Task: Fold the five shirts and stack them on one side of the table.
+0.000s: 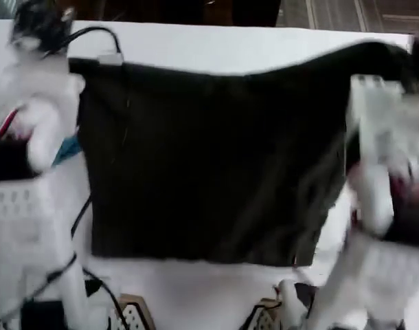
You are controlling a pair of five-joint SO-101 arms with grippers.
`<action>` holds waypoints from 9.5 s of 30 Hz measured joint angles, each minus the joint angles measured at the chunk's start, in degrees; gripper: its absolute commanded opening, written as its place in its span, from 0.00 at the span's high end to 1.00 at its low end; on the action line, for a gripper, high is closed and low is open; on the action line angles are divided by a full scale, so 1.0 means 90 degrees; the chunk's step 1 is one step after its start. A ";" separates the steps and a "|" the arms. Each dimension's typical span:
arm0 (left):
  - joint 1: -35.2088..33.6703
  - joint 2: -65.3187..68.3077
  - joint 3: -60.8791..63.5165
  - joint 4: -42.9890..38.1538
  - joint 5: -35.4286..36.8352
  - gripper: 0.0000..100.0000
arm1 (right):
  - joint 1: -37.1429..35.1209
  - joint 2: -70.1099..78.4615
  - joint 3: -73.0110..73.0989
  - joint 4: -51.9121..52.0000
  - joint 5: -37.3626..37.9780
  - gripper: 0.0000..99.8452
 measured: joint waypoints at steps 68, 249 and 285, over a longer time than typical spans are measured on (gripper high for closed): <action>0.0313 0.2813 0.2374 0.1788 -0.0830 0.97 | 0.0615 0.1739 0.4435 0.1582 0.1807 0.98; 0.0606 0.2120 0.5841 -0.2276 0.1182 0.97 | -0.0664 -0.0957 0.8059 -0.0850 0.2286 0.98; 0.0606 0.2120 0.5841 -0.2276 0.1182 0.97 | -0.1026 0.0254 0.8400 -0.1495 0.1700 0.98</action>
